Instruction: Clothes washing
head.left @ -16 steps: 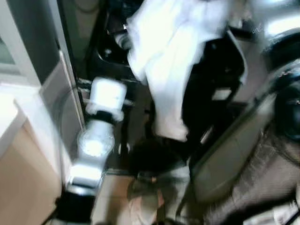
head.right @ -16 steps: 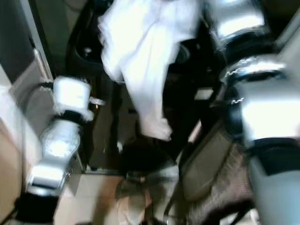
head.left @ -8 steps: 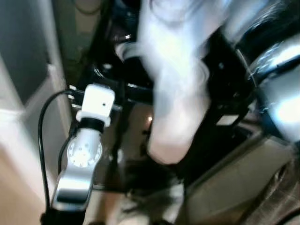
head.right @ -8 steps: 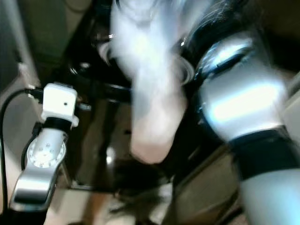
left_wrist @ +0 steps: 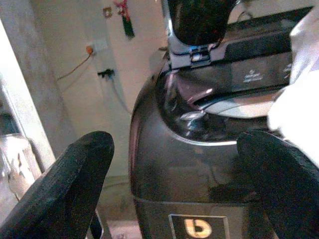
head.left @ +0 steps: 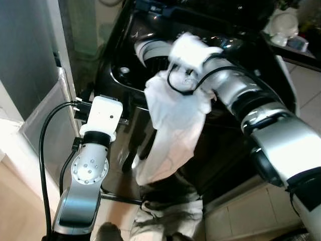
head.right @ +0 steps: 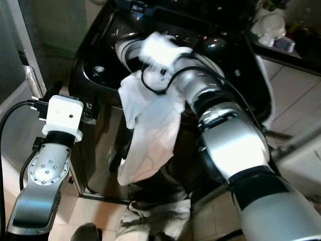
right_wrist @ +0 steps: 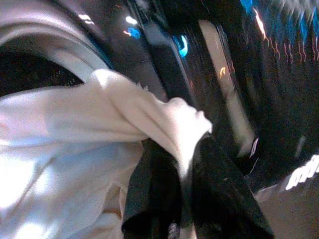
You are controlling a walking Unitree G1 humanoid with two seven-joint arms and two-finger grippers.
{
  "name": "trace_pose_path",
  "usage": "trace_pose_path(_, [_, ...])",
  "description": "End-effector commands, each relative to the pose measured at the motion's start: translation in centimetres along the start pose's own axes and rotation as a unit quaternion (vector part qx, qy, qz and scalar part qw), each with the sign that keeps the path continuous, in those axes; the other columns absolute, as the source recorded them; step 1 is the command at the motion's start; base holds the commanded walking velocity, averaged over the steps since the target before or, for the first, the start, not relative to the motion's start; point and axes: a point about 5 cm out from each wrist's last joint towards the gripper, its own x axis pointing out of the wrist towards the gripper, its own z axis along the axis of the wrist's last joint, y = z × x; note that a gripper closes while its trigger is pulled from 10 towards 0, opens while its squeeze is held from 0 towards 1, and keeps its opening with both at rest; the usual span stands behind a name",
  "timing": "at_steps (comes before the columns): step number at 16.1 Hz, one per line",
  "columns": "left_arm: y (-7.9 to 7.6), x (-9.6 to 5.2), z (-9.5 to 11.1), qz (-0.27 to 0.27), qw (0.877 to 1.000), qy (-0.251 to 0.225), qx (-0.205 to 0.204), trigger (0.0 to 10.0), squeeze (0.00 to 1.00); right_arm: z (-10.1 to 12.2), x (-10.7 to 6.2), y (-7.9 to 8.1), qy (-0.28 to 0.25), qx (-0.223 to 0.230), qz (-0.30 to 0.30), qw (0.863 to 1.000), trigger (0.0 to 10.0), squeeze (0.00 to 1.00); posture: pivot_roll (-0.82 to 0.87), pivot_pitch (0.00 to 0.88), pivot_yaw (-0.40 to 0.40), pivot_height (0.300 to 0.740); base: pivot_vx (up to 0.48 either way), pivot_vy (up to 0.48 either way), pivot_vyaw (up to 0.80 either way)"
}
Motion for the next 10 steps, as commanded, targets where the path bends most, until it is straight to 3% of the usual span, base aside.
trace_pose_path(1, [-0.6,0.0,0.6,-0.015,1.0,-0.008,-0.006,10.0,0.0,-1.2,-0.1,-0.1,0.024,0.064,0.005,0.998,10.0,0.0,0.24,0.05,-0.182,0.731,0.0,0.0,0.0])
trace_pose_path(3, [-0.9,0.2,0.5,-0.022,1.0,-0.002,-0.007,10.0,0.0,-0.3,0.0,-0.8,0.008,0.157,-0.004,0.988,10.0,0.0,0.23,0.046,-0.18,0.731,0.0,0.0,0.0])
trace_pose_path(6, [-1.2,0.2,-0.7,-0.029,0.999,0.038,-0.021,10.0,0.0,2.1,0.1,-2.8,-0.046,0.225,-0.024,0.973,10.0,0.0,0.23,0.046,-0.18,0.731,0.0,0.0,0.0])
trace_pose_path(9, [-2.0,0.1,-1.7,-0.092,0.991,0.063,-0.07,10.0,0.0,4.9,-0.2,-6.5,-0.116,0.276,-0.047,0.953,10.0,0.0,0.2,0.02,-0.171,0.731,0.0,0.0,0.0])
trace_pose_path(10, [-2.3,0.0,-1.6,-0.14,0.984,0.061,-0.095,10.0,0.0,5.8,-0.5,-7.9,-0.149,0.296,-0.041,0.943,10.0,0.0,0.19,0.011,-0.168,0.731,0.0,0.0,0.0])
